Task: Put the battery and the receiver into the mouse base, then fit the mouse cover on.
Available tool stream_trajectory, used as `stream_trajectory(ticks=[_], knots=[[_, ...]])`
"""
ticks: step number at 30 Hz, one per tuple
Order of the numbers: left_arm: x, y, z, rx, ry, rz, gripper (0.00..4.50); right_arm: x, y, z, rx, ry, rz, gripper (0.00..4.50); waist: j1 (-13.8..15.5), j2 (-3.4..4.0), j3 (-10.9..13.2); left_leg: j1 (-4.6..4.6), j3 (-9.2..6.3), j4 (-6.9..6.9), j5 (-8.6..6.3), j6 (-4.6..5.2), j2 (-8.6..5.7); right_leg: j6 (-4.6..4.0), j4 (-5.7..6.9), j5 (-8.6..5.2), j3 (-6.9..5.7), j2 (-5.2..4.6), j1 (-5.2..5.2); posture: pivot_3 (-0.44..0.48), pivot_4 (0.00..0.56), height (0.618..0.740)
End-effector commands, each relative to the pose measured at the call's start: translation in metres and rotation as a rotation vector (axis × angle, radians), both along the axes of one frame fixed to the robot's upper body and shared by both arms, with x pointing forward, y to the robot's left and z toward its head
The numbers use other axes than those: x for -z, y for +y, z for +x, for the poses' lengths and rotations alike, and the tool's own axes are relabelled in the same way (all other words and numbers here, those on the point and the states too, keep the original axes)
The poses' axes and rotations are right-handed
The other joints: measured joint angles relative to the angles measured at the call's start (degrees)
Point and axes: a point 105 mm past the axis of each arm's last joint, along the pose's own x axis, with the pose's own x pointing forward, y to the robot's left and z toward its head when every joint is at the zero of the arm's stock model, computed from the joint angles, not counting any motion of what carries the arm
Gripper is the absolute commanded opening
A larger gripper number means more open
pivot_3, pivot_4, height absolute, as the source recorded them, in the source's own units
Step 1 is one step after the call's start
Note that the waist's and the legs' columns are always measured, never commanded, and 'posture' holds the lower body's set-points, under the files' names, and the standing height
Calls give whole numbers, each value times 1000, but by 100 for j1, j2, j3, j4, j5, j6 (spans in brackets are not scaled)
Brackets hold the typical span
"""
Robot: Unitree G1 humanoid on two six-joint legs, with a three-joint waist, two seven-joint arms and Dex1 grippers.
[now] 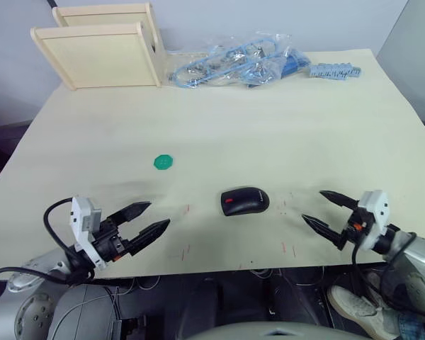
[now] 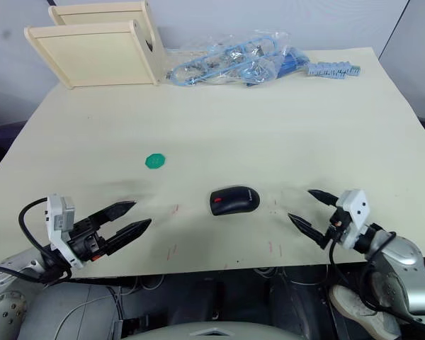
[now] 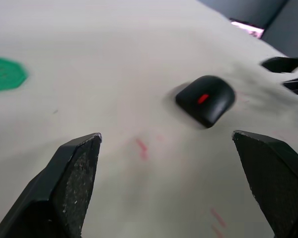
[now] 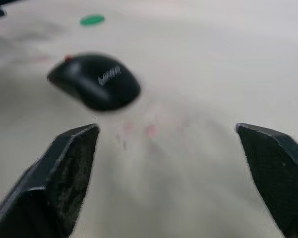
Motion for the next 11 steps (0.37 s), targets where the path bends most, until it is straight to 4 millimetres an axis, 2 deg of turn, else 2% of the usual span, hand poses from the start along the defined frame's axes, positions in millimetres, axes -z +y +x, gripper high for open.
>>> stream_trajectory(ticks=[1, 5, 11], knots=[[1, 9, -7, -52, -7, 46, 4500, -11, -23, -12, 45, -40, -30, 4480, 16, -1, 0, -1, 1, 0, 0, 0, 0, 0, -2, 0, 1, 0, 0, 0, 150, 740], [9, 15, -15, -98, 13, 67, 4500, -8, -43, -21, 101, -26, -42, 4480, 47, -4, 0, 1, 11, 1, 0, 0, 1, -5, -7, -4, 6, 0, 1, 0, 150, 740], [11, 15, -17, -113, 20, 70, 4500, -6, -50, -26, 113, -20, -43, 4480, 85, -4, 0, 0, 42, 1, 0, 0, 3, -19, -8, -13, 6, 0, 1, 0, 150, 740]])
